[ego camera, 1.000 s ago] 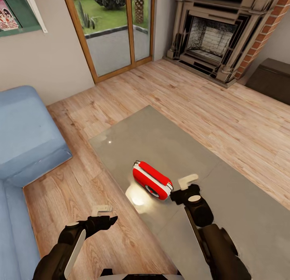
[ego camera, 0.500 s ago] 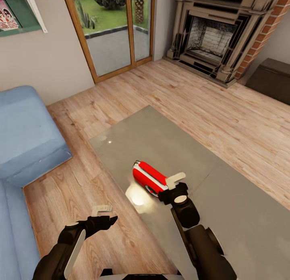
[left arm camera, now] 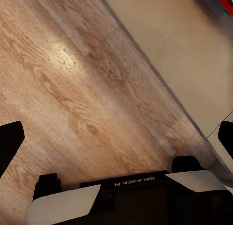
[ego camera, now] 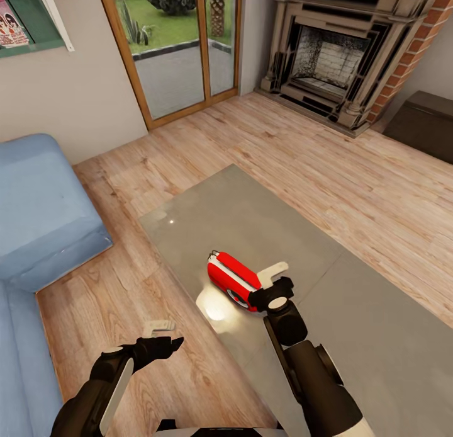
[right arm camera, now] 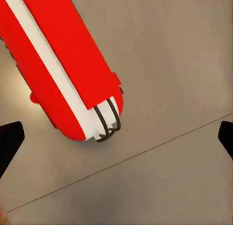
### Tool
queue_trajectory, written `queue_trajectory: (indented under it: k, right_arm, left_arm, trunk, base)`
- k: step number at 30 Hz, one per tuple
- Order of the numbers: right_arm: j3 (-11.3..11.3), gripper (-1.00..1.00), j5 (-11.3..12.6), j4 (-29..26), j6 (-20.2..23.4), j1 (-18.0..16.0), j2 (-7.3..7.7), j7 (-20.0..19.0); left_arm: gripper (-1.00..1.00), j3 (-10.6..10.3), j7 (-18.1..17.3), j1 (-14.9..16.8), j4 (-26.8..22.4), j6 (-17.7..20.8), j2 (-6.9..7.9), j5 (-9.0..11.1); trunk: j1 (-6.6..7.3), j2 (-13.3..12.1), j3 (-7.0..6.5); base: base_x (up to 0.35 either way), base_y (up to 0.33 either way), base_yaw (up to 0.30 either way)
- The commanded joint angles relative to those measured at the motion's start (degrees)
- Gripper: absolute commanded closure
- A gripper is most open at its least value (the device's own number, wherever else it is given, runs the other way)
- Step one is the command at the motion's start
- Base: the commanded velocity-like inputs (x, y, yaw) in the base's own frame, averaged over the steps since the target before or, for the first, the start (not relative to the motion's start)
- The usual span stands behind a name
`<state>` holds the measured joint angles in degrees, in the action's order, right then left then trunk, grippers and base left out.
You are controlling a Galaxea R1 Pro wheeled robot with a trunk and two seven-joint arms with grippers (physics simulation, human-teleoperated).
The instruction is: Turn on the radio receiver that's on the table in the living room.
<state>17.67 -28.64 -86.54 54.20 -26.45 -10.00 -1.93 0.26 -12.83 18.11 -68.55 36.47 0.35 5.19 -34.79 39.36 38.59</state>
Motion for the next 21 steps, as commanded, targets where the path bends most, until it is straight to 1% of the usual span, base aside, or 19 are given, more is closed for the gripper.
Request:
queue_trajectory:
  k: [1,4,7,8,10,11,13,14,15,18,21]
  right_arm:
    - [0.0,-1.00,0.0,0.0,-0.1,0.0,0.00,0.0]
    - [0.0,-1.00,0.0,0.4,-0.6,-0.9,0.00,0.0]
    - [0.0,-1.00,0.1,2.0,-0.7,-3.2,0.00,-0.1]
    - [0.0,-1.00,0.2,3.3,-0.8,-4.7,0.00,-0.4]
    - [0.0,-1.00,0.2,4.5,-0.8,-6.1,0.00,-1.1]
    - [0.0,-1.00,0.3,6.5,-0.7,-8.8,0.00,-3.7]
    - [-0.1,-1.00,0.4,7.8,-0.6,-10.7,0.00,-6.3]
    - [-0.2,-1.00,0.4,9.0,-0.5,-12.3,0.00,-8.2]
    - [-0.4,-1.00,0.4,11.0,-0.5,-14.6,0.00,-10.7]
    - [-0.5,-1.00,0.4,13.3,-0.4,-16.7,0.00,-11.9]
    - [-0.5,-1.00,0.5,15.2,-0.4,-18.2,0.00,-12.3]
  left_arm:
    - [-1.00,0.0,0.0,0.0,0.0,0.0,0.00,0.0]
    - [-1.00,0.0,0.0,0.0,0.0,0.0,0.00,0.0]
    - [-1.00,0.0,0.0,0.0,0.0,0.0,-0.05,0.0]
    - [-1.00,0.0,0.0,0.0,0.0,0.0,-0.06,0.0]
    - [-1.00,0.0,0.0,0.0,0.1,0.0,-0.07,0.0]
    - [-1.00,0.0,0.0,0.0,0.1,0.0,-0.05,0.0]
    - [-1.00,0.0,0.0,0.1,0.1,0.0,-0.03,0.0]
    - [-1.00,0.0,0.0,0.1,0.1,0.0,-0.02,0.0]
    - [-1.00,0.0,0.1,0.0,0.1,0.0,-0.01,-0.1]
    - [-1.00,0.0,0.1,0.0,0.1,0.0,-0.05,-0.1]
    - [-1.00,0.0,0.1,0.0,0.1,0.0,-0.05,-0.1]
  trunk:
    - [0.00,0.0,0.00]
    - [0.00,0.0,0.00]
    - [0.00,0.0,0.00]
    - [0.00,0.0,0.00]
    - [0.00,0.0,0.00]
    - [0.00,0.0,0.00]
    - [0.00,0.0,0.00]
    - [0.00,0.0,0.00]
    - [0.00,0.0,0.00]
    - [0.00,0.0,0.00]
    - [0.00,0.0,0.00]
  base:
    - [0.000,0.000,0.000]
    - [0.000,0.000,0.000]
    - [0.000,0.000,0.000]
    - [0.000,0.000,0.000]
    - [0.000,0.000,0.000]
    - [0.000,0.000,0.000]
    - [0.000,0.000,0.000]
    - [0.000,0.000,0.000]
    - [0.000,0.000,0.000]
    - [0.000,0.000,0.000]
    - [0.000,0.000,0.000]
